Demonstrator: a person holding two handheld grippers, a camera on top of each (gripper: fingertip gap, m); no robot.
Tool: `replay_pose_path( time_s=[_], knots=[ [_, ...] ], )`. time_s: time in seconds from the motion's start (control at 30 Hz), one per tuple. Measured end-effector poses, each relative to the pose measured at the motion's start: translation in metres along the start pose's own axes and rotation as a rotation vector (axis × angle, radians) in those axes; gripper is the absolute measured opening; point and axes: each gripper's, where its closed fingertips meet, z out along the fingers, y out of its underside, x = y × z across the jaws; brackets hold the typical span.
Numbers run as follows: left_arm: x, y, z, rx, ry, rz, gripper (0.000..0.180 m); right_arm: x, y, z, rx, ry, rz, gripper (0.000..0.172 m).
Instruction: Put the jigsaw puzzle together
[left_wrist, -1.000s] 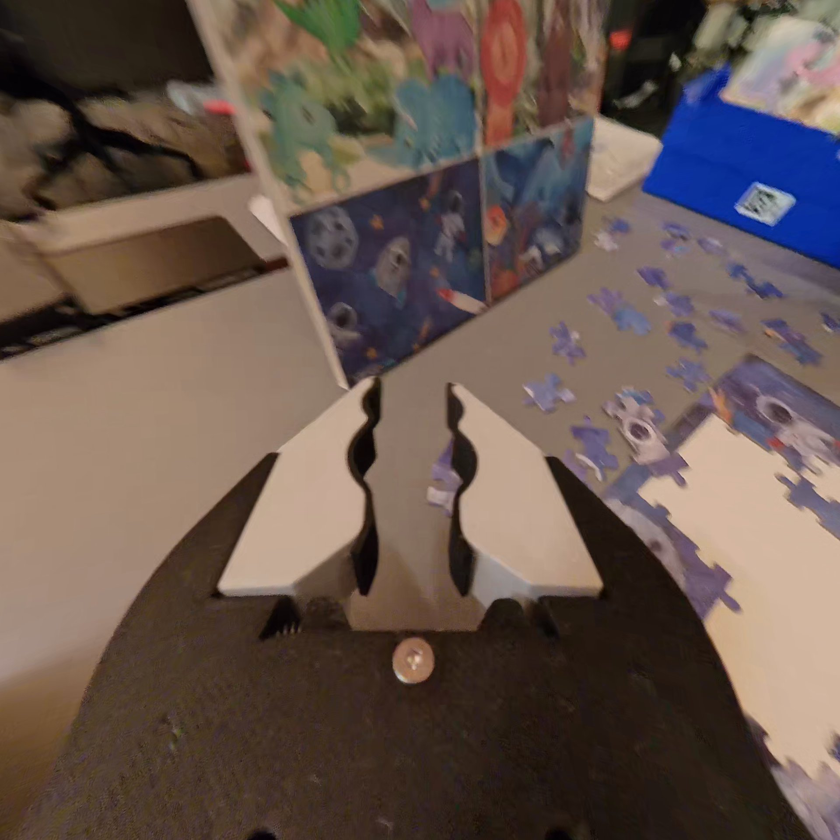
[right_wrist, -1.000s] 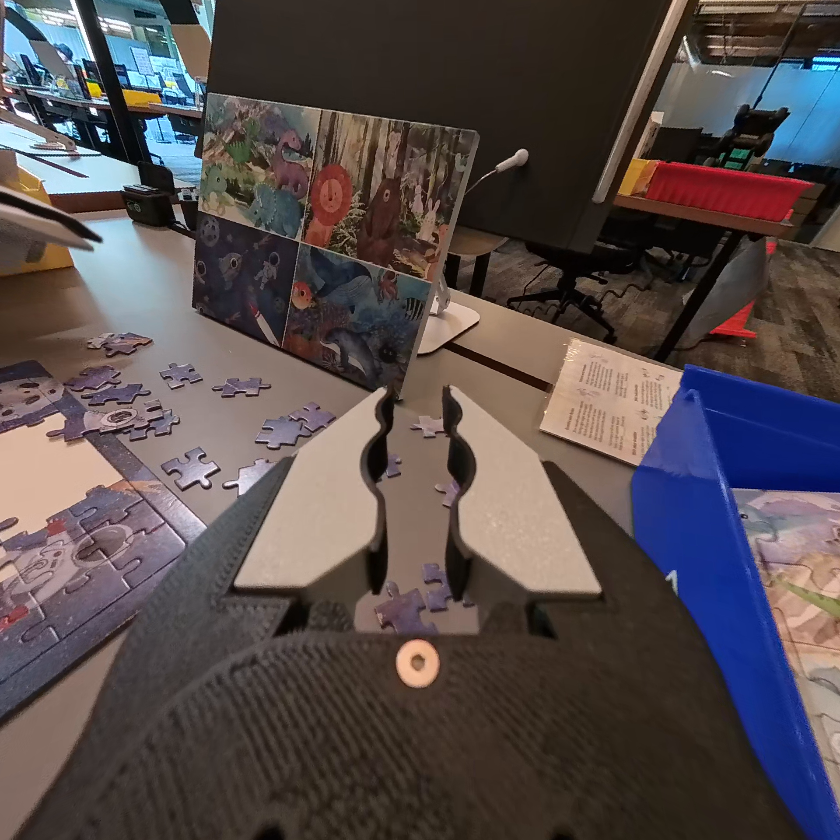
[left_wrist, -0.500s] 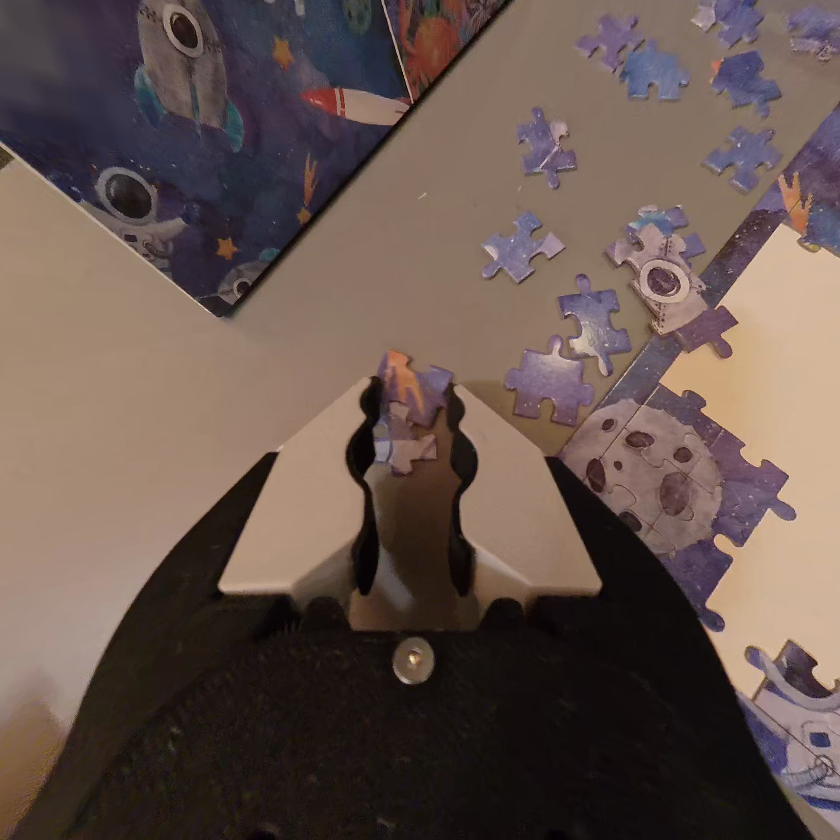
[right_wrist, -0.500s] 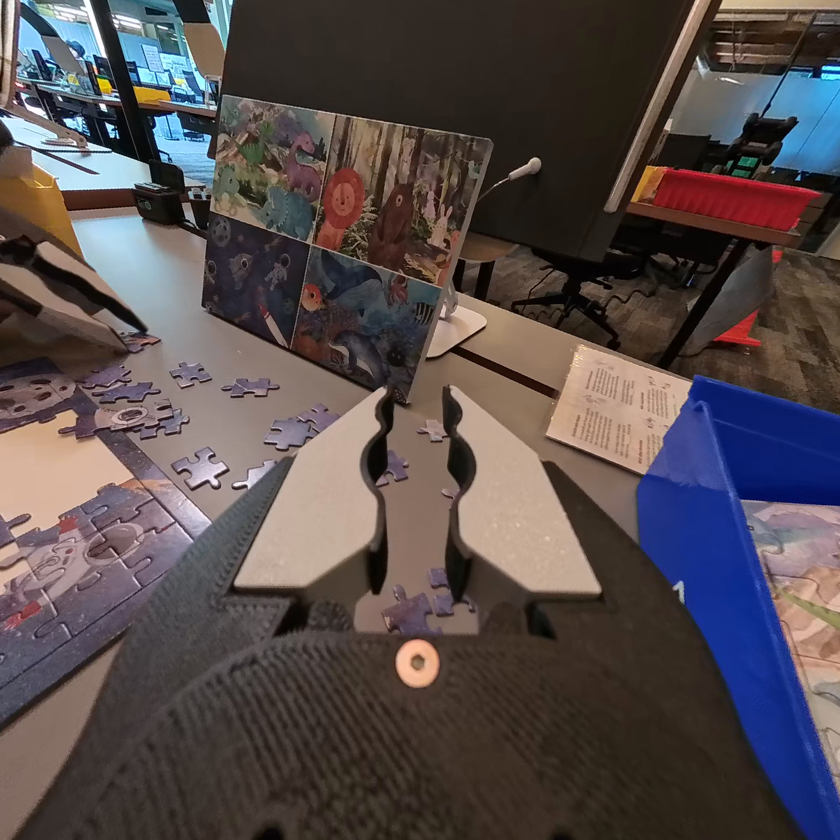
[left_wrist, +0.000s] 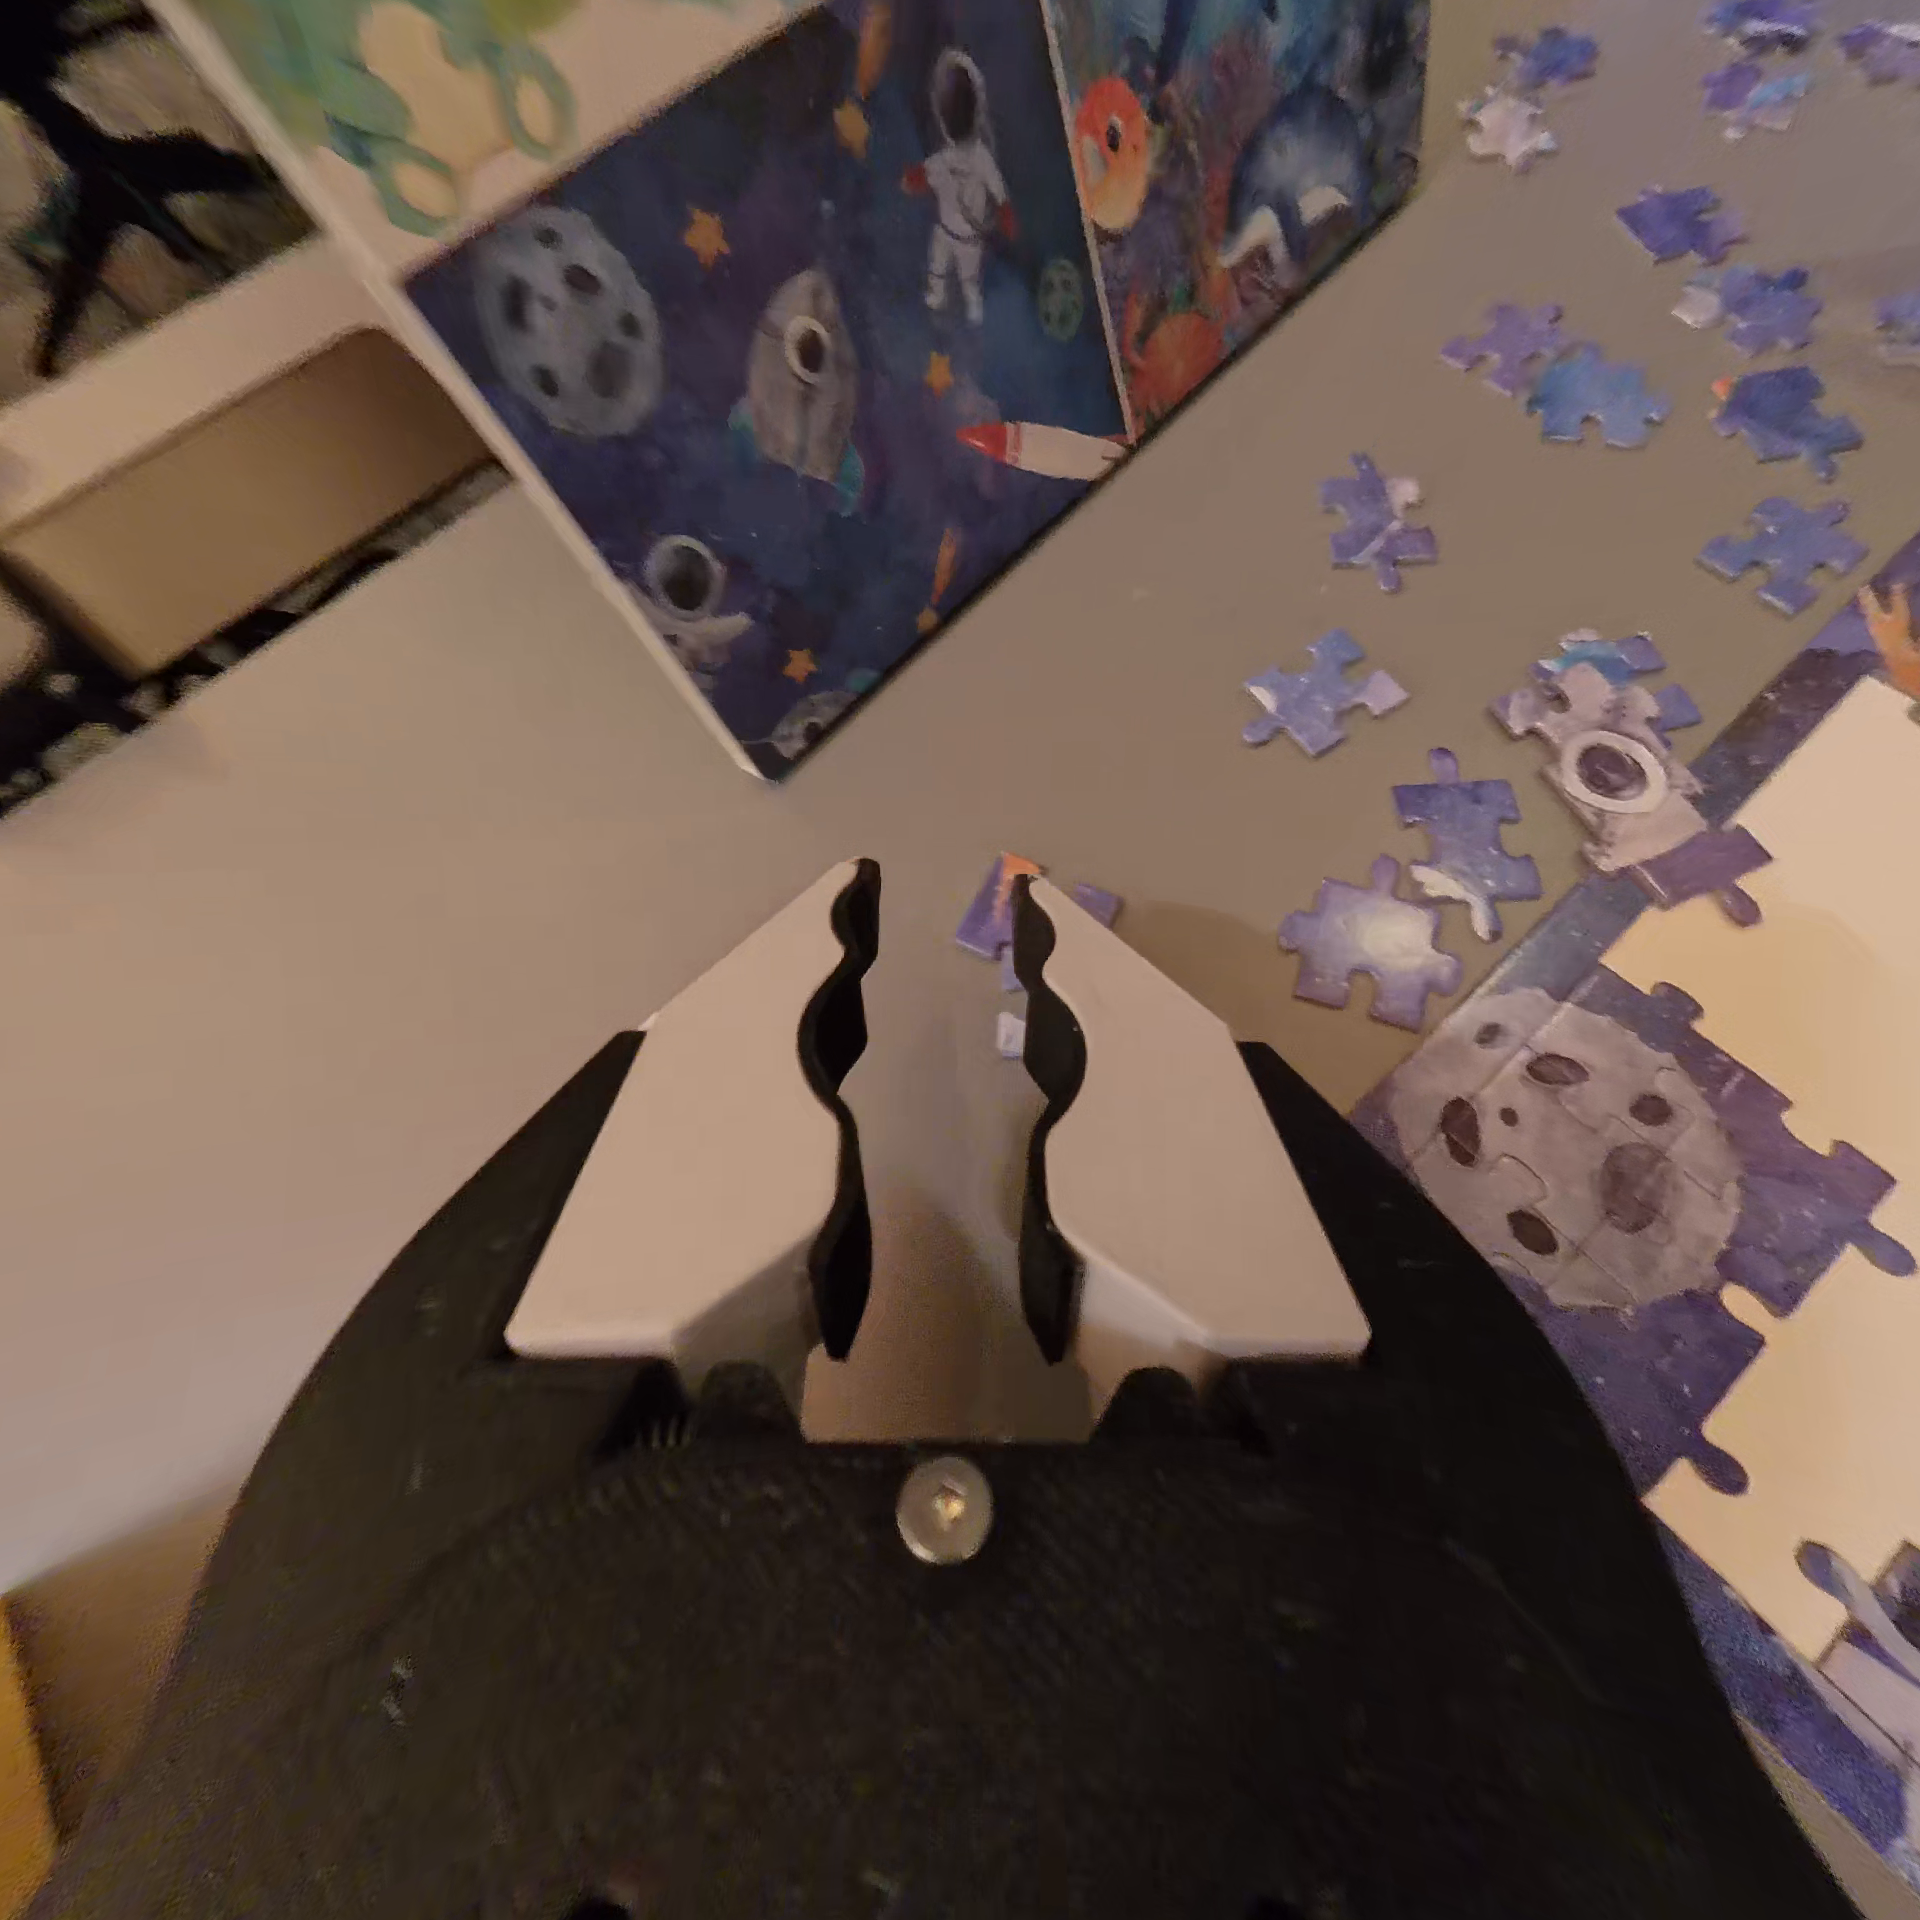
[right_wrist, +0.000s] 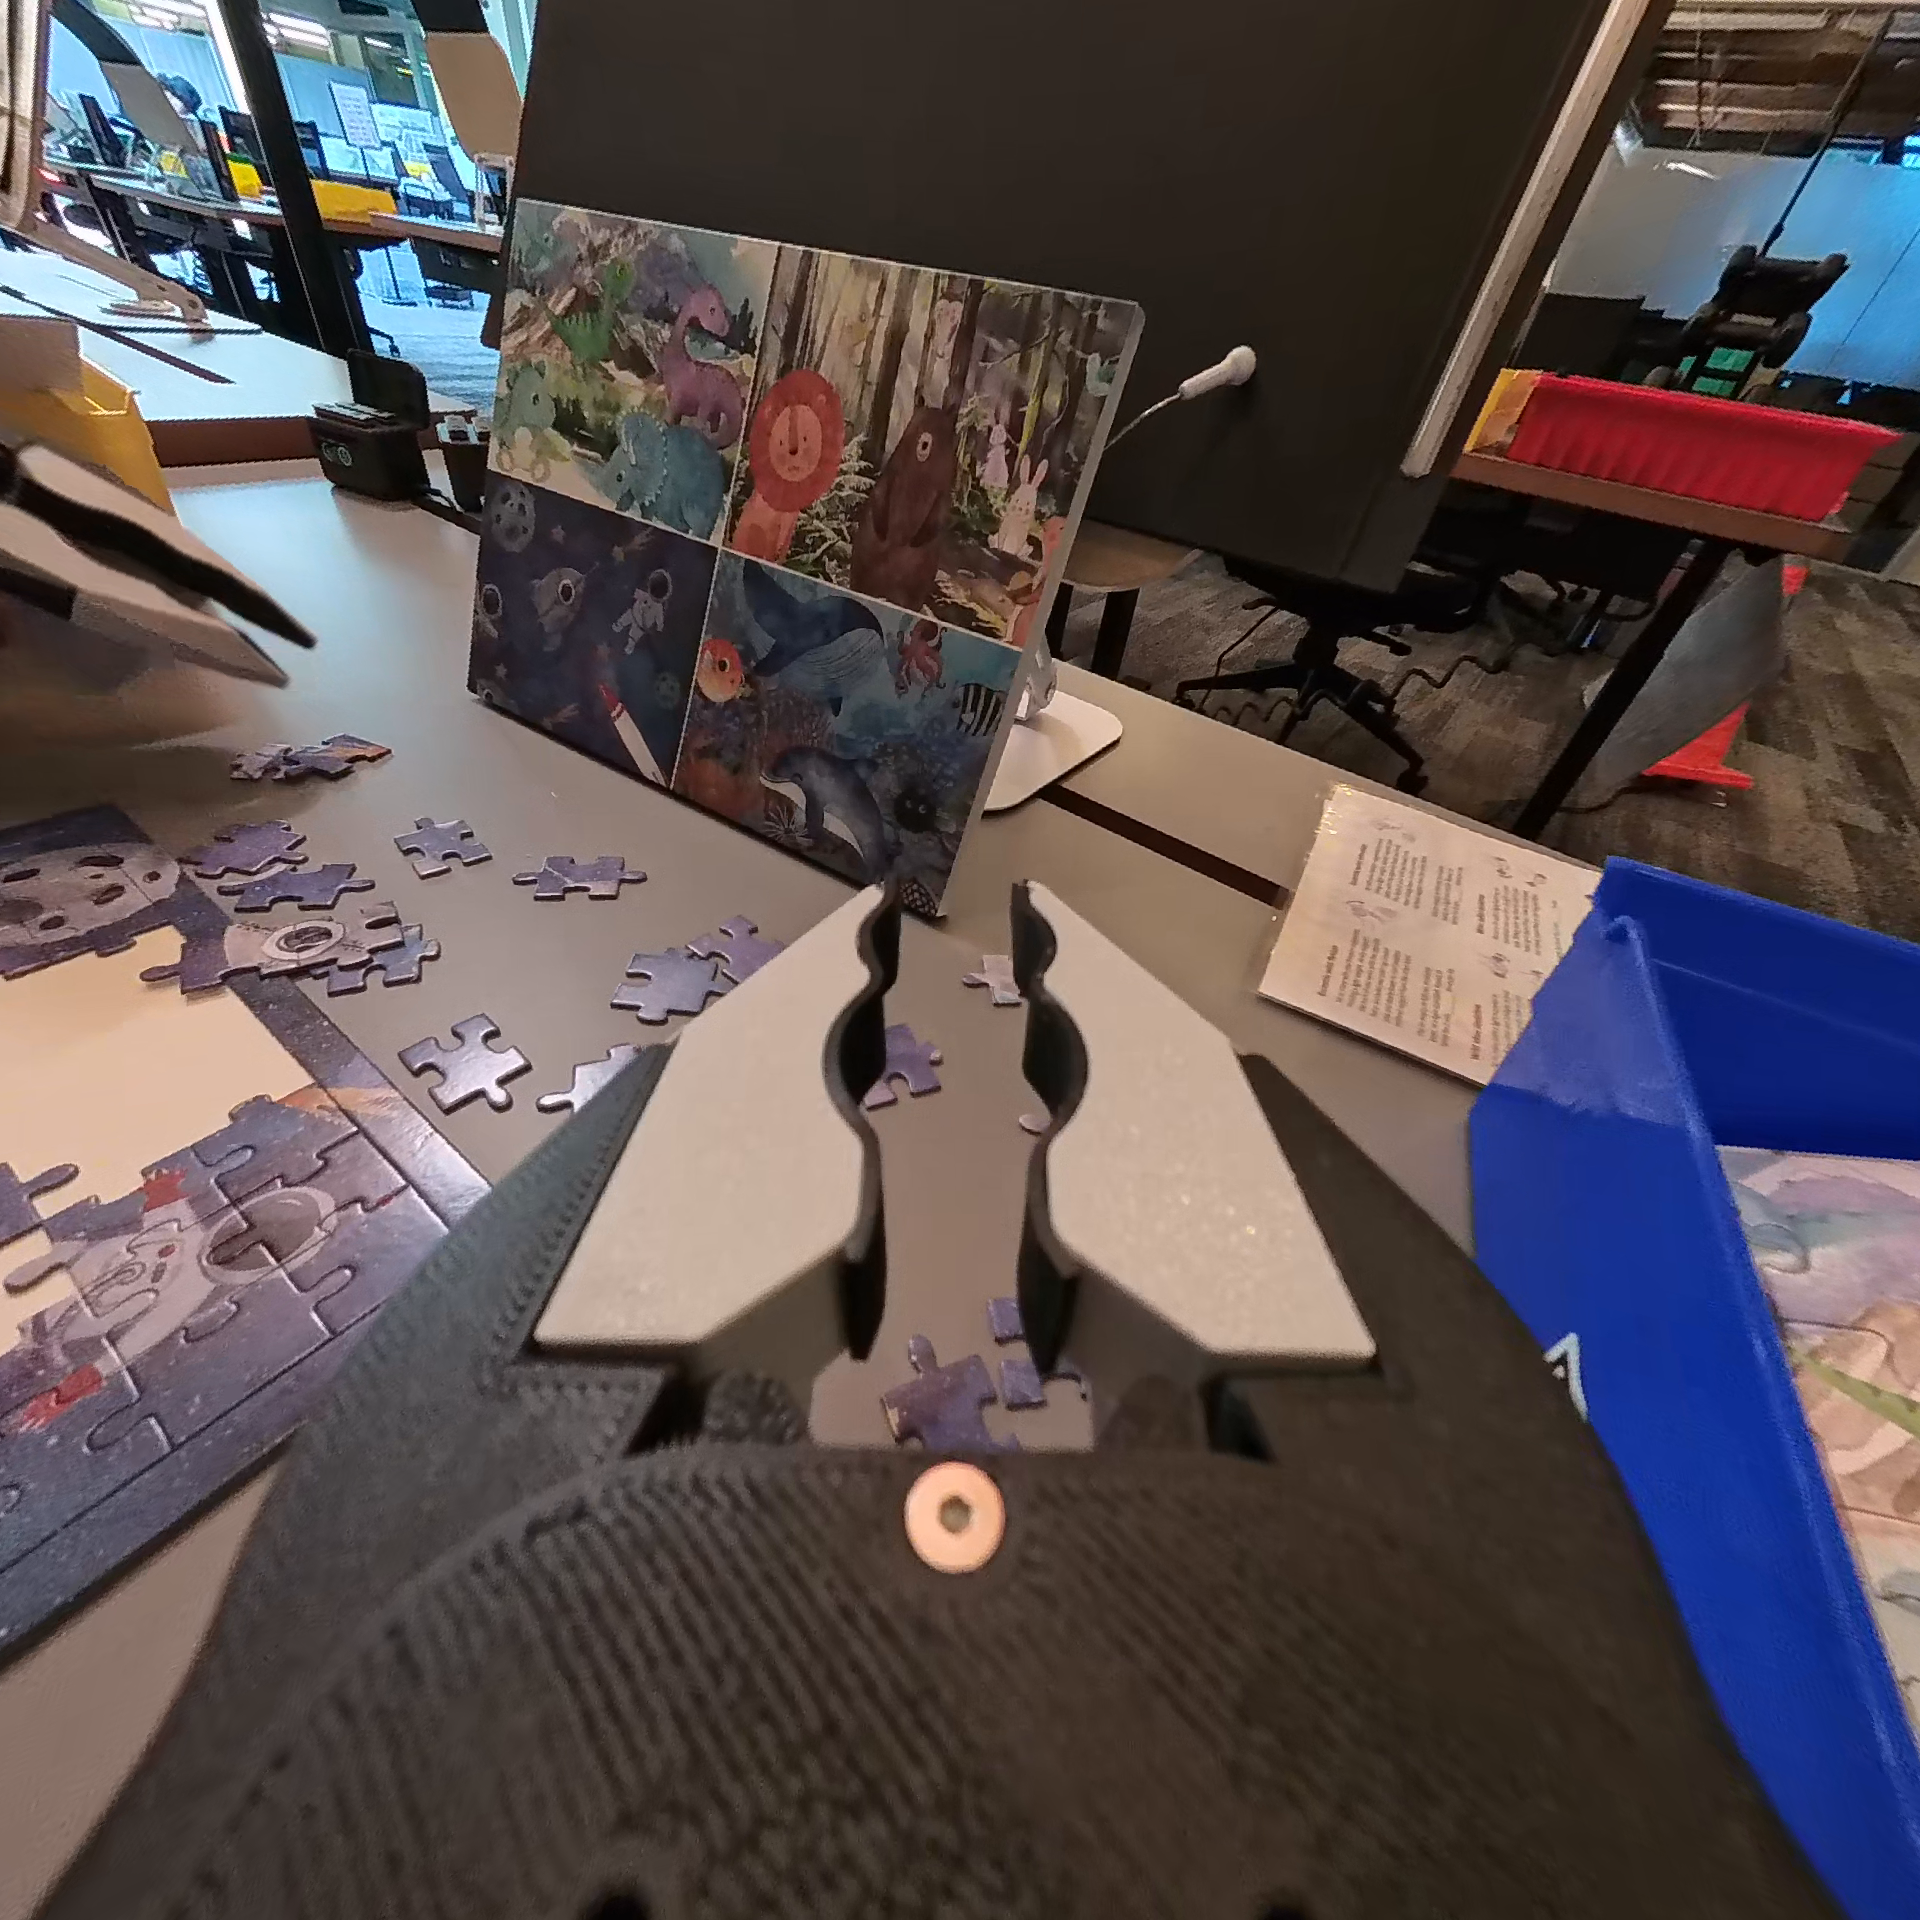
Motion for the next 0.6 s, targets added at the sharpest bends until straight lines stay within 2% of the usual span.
replay_pose_path(
  time_s=[0.17, 0.33, 0.47, 0.6],
  knots=[
    [-0.021, -0.014, -0.019, 0.106, -0.059, -0.078, 0.019, -0.001, 0.000, 0.000, 0.001, -0.002, -0.001, 0.020],
    [-0.033, -0.017, -0.027, 0.148, -0.095, -0.108, 0.019, -0.002, 0.001, 0.001, -0.007, -0.006, -0.004, 0.020],
    [-0.040, -0.020, -0.035, 0.150, -0.153, -0.063, 0.020, -0.002, 0.001, 0.001, -0.007, -0.007, -0.004, 0.020],
    [-0.058, -0.027, -0.059, 0.180, -0.292, 0.044, 0.020, -0.003, 0.001, 0.001, -0.007, -0.009, -0.002, 0.020]
  ],
)
